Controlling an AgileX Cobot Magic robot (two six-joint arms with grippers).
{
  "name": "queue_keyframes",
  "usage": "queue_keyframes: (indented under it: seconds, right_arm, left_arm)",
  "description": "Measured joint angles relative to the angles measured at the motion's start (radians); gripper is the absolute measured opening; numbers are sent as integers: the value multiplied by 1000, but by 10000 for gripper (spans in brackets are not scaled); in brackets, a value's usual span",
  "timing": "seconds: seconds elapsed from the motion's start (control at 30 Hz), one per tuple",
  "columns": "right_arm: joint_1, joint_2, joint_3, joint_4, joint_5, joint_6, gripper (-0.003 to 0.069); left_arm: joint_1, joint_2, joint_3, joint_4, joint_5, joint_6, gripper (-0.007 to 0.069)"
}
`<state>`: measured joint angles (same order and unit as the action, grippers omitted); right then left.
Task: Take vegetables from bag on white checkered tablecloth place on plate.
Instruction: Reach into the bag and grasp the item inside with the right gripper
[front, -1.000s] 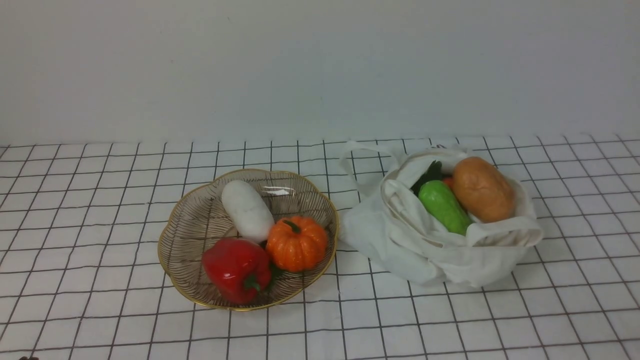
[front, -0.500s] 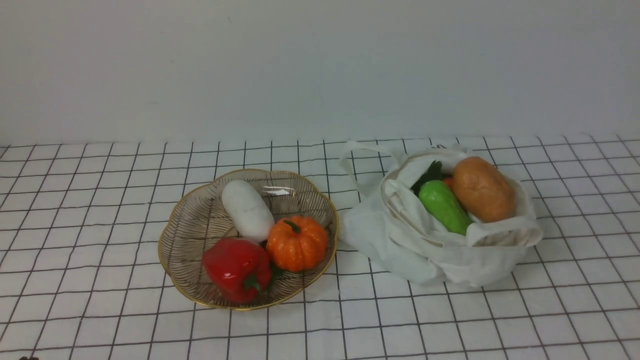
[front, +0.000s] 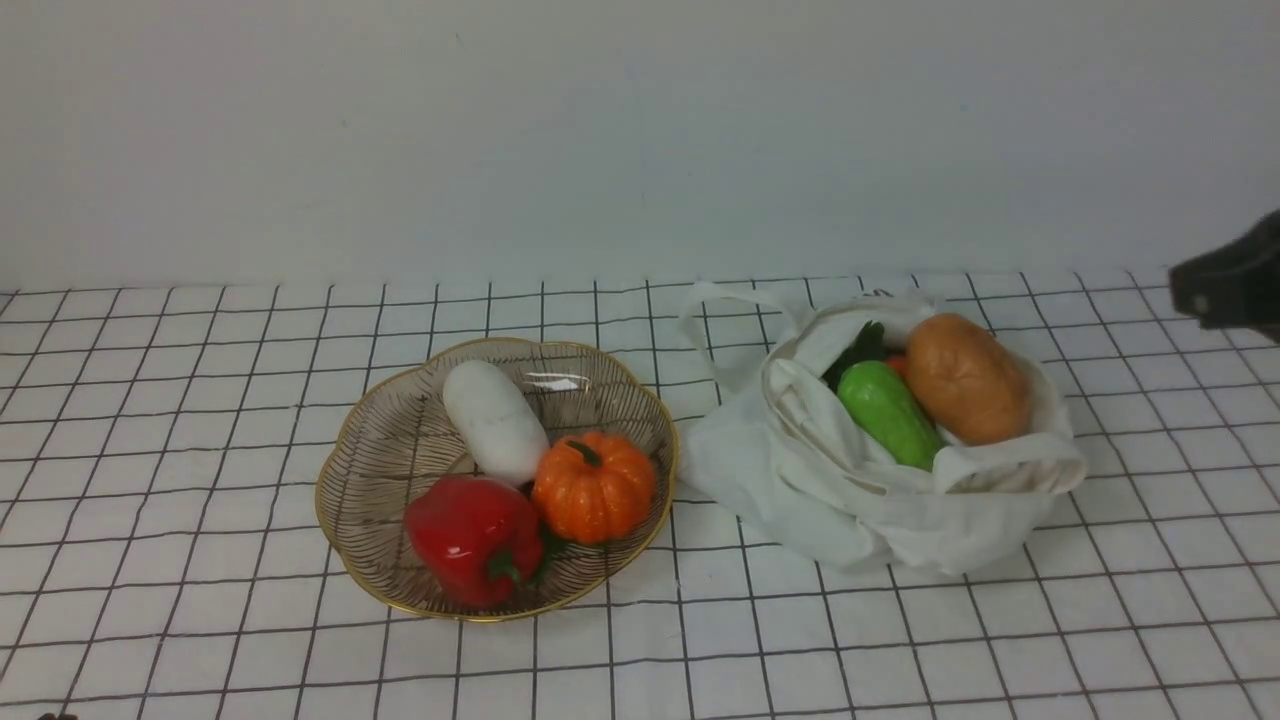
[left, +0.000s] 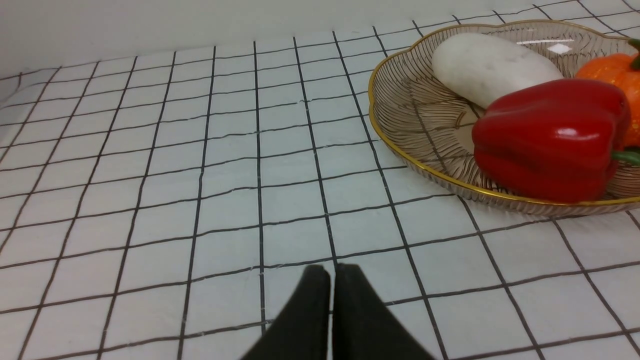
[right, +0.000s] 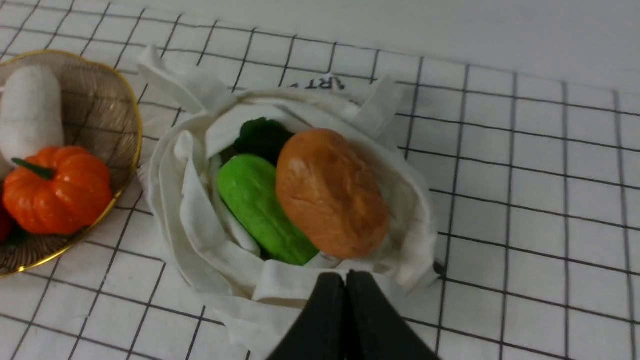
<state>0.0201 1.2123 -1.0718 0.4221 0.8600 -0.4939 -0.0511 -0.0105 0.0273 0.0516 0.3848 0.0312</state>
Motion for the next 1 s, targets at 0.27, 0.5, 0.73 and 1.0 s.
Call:
queue_keyframes:
  seconds: [0.27, 0.5, 0.73, 1.0]
  right_arm:
    - [10, 237, -80, 90, -30, -184, 160]
    - [120, 370, -89, 75, -247, -214, 475]
    - [155, 489, -90, 4, -351, -194, 676]
    - [155, 548, -90, -2, -357, -107, 654]
  left_arm:
    - [0, 0, 0, 0, 0, 0, -8]
    - [0, 0, 0, 0, 0, 0, -8]
    - [0, 0, 0, 0, 0, 0, -8]
    - [0, 0, 0, 0, 0, 0, -8]
